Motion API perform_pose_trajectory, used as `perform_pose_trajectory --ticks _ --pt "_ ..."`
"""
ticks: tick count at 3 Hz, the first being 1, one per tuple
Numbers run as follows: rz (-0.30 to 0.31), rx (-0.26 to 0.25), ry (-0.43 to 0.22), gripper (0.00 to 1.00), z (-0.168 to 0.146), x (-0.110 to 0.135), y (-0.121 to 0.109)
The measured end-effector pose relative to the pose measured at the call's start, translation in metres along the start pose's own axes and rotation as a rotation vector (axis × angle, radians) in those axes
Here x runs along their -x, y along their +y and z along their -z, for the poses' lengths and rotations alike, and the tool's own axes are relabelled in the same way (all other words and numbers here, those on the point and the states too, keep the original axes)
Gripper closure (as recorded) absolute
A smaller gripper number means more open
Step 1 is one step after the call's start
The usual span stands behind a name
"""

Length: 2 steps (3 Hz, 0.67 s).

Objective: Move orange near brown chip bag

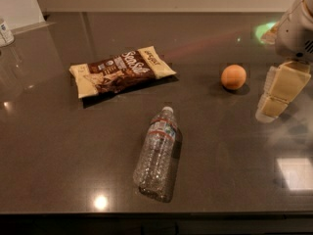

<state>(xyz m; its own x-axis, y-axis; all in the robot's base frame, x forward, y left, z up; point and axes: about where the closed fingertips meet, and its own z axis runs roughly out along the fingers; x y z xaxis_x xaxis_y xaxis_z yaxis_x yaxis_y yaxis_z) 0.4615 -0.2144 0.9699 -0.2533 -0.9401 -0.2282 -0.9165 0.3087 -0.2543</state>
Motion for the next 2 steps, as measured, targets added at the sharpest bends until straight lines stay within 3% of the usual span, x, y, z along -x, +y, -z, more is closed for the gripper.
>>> perform_pose_trajectory --ticks 2 --pt "-0.102 0.006 -0.08 0.0 -0.048 0.003 -0.051"
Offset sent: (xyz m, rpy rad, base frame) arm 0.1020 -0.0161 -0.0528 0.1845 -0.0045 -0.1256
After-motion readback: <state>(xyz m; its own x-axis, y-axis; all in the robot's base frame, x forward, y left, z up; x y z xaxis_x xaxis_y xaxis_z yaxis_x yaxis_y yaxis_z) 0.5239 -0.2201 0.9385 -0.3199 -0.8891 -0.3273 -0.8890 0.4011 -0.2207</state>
